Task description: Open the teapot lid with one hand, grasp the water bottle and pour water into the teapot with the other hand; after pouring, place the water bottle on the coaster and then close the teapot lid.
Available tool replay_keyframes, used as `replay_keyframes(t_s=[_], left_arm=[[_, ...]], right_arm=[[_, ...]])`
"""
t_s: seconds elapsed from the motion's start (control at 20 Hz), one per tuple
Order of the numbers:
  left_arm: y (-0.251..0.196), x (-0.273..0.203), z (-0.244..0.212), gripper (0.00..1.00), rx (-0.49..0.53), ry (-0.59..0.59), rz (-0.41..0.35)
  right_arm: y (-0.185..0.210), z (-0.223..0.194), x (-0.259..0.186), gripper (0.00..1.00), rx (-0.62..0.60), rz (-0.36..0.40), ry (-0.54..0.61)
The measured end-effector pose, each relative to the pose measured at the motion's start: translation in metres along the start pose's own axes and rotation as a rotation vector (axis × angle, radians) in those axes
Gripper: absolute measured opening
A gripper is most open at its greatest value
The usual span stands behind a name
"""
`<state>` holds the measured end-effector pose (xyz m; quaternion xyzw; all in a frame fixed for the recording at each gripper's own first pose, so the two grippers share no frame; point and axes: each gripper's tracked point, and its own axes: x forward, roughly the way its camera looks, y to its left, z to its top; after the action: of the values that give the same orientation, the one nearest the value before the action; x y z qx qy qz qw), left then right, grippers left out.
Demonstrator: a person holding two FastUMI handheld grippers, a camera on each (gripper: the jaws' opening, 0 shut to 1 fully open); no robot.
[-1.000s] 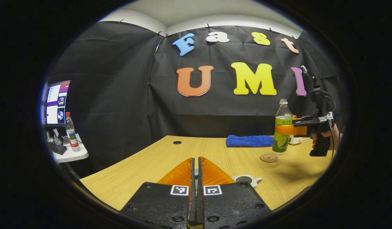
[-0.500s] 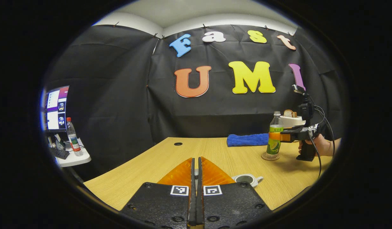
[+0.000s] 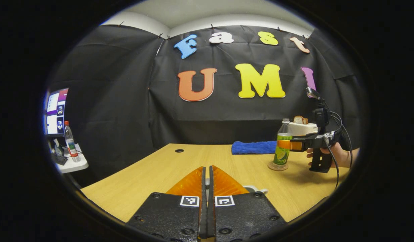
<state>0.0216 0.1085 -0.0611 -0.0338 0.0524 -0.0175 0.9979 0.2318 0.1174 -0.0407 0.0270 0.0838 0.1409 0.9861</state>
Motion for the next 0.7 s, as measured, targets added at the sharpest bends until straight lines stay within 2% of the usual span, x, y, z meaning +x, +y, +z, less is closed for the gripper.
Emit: replay_keyframes(t_s=[0.1,0.3,0.5,0.7], left_arm=[[-0.021,0.006,-0.004,0.03,0.002,0.008,-0.041],[-0.052,0.020,-0.020,0.03,0.035,0.046,-0.093],[-0.065,0.034,-0.031,0.03,0.024,0.070,-0.105],[-0.062,0.039,-0.038,0.03,0.028,0.085,-0.085]], right_arm=[[-0.010,-0.004,-0.025,0.96,0.011,0.003,0.009],[-0.043,-0.004,-0.083,0.96,0.010,-0.060,-0.031],[-0.064,0.000,-0.127,0.96,-0.014,-0.130,-0.083],[-0.065,0.005,-0.148,0.95,-0.047,-0.137,-0.131]])
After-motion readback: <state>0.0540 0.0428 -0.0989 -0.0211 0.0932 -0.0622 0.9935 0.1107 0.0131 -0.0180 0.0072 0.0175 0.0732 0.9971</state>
